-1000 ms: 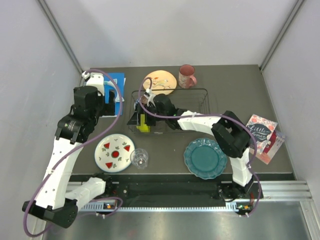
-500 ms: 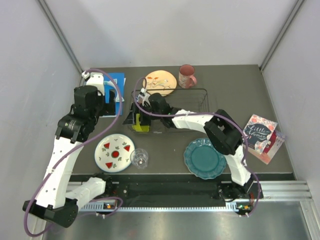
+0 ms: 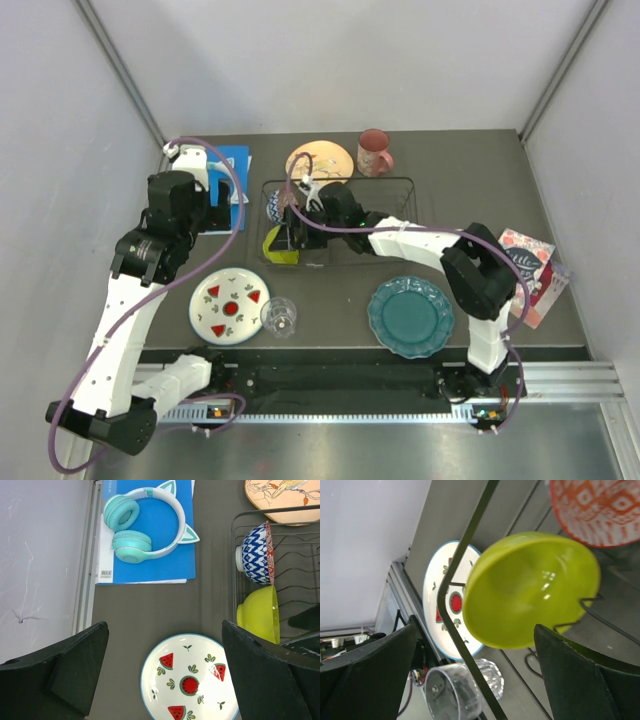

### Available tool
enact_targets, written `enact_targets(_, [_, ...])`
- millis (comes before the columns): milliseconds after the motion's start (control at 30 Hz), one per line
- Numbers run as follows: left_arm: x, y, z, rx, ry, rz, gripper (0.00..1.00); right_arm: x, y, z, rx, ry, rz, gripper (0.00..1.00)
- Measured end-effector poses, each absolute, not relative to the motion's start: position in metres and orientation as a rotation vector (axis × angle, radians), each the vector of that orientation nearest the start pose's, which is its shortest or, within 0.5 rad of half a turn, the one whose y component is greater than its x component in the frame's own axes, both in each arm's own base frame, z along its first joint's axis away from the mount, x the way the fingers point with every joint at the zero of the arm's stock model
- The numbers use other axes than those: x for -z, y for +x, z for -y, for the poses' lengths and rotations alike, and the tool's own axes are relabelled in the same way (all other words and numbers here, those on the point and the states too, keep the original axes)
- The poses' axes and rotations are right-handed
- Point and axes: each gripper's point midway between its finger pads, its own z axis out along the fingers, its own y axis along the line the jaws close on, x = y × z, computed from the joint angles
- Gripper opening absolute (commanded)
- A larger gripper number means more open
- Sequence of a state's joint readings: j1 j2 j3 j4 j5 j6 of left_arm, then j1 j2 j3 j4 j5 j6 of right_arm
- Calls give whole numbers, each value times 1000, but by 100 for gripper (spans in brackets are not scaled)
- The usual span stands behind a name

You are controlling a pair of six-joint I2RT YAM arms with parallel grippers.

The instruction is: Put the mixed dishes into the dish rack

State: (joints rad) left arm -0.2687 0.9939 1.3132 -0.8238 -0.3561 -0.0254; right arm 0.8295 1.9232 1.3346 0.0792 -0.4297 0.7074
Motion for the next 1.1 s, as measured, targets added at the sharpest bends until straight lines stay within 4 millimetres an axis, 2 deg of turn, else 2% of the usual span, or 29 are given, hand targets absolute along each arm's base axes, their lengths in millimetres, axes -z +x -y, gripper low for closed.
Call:
enact_targets(200, [-313,282,14,-204,52,-2052,99,-145,288,-426,-1223,-448,-2308,100])
enact_targets(267, [-303,275,10,-228,75,-2065,99,-146,284,-412,-1169,-453,-2320,100])
enact_targets(333, [-286,263,4,-260,107,-2091,99,-157,277,-393,-1110,-457,-2311,99])
enact_targets(533, [-223,223,-11,-336,221,-2194,99,-238,256,-347,-1072,-458,-2095,97])
enact_targets(600, [-205,215,-16,-353,248,-2241,99,-255,248,-337,-1083,-457,-2034,96])
enact_targets(667, [-195,215,-19,-368,267,-2270,99,-253,241,-329,-1075,-453,-2028,96])
enact_targets(833, [-162,227,-32,-366,355,-2383,99,-205,233,-312,-973,-433,-2153,98])
enact_targets(900, [-146,234,-48,-343,334,-2456,99,-193,231,-306,-934,-426,-2184,99])
enact_targets(1000, [-119,240,-76,-283,293,-2580,99,-194,230,-299,-909,-413,-2180,99])
enact_targets(1100, [-96,245,-85,-196,343,-2674,99,-205,230,-293,-897,-400,-2140,99])
